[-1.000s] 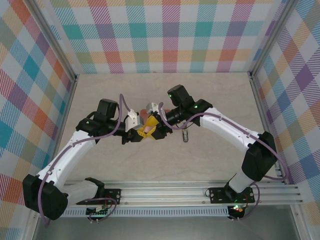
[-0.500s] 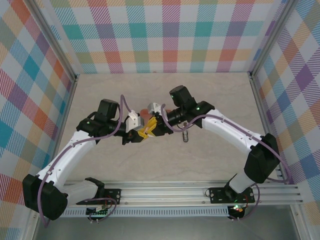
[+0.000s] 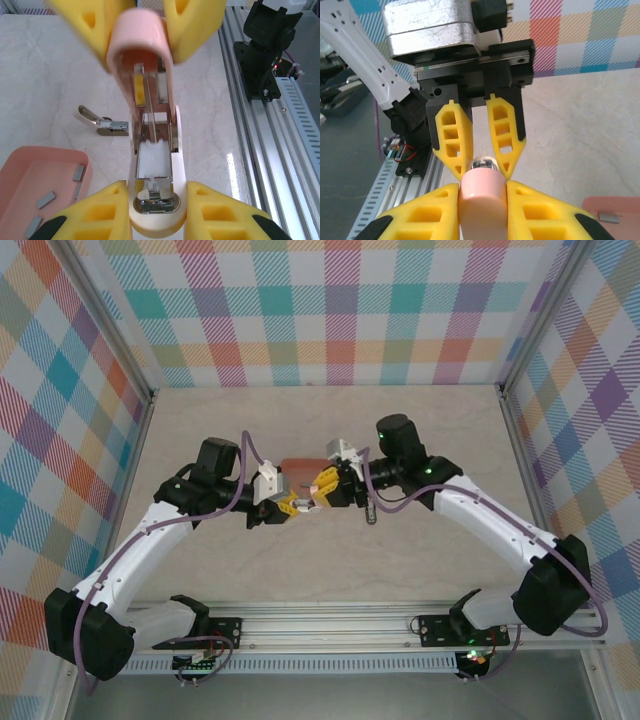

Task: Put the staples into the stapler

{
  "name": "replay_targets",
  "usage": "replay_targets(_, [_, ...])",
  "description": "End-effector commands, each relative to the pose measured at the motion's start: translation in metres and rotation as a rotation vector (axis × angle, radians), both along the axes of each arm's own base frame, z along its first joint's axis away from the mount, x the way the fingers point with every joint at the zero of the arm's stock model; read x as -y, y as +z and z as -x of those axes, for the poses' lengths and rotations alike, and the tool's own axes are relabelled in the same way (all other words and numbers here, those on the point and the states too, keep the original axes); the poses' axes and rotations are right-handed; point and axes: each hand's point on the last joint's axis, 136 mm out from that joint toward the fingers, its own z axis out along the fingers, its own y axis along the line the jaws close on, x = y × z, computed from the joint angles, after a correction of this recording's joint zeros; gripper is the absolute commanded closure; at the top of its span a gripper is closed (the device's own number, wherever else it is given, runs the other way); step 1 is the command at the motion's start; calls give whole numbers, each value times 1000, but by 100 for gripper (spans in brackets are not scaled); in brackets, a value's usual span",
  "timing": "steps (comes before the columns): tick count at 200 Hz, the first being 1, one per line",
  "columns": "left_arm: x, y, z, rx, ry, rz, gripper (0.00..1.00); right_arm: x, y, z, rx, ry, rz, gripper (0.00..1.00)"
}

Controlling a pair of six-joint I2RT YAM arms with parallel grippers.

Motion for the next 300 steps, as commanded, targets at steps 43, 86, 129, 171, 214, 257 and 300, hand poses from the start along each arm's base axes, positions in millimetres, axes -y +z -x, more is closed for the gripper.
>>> replay_targets(43, [-6, 2, 0, 26, 21, -19, 98, 44, -9, -21, -71, -235, -28, 73])
replay_targets(86, [-6, 2, -5, 33, 45, -18, 98, 52, -21, -22, -230, -347, -25, 53])
replay_targets(129, [-7, 5, -11, 63, 70, -23, 98, 61, -6, -28, -515, -524, -57, 33])
replay_targets(171, [-11, 5, -15, 94, 106, -31, 98, 50, -23, -17, -836, -639, 5, 29])
replay_targets(214, [-11, 4, -15, 94, 107, -28, 98, 29, -21, -15, -930, -649, -7, 31])
replay_targets(257, [-12, 5, -15, 102, 112, -31, 98, 20, -25, -21, -977, -694, -48, 41])
replay_targets(300, [-11, 4, -15, 106, 111, -26, 98, 14, -12, -24, -973, -675, -85, 51])
